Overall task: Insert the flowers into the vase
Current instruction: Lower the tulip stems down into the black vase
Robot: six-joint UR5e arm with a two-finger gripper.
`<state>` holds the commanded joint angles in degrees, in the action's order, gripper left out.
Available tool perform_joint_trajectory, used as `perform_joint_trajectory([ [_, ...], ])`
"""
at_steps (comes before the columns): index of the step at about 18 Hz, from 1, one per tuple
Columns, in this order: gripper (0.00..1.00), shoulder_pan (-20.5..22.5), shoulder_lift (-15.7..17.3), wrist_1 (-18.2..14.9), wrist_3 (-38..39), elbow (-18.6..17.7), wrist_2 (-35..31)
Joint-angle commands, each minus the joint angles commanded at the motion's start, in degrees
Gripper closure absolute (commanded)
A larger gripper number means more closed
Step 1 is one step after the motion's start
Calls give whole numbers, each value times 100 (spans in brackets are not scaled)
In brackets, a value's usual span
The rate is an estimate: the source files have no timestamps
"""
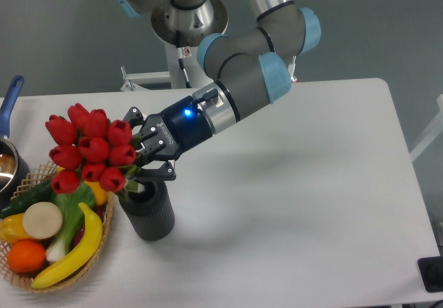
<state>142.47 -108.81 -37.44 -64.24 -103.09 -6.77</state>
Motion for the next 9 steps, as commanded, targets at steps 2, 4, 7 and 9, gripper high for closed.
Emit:
perform_joint_trajectory([
  [2,72,17,-88,0,-114,-9,0],
  [4,72,26,-167,0,-194,-18,9],
  [7,72,44,-185,0,-255,-97,9],
  [9,72,53,-202,0,-317,-176,9],
])
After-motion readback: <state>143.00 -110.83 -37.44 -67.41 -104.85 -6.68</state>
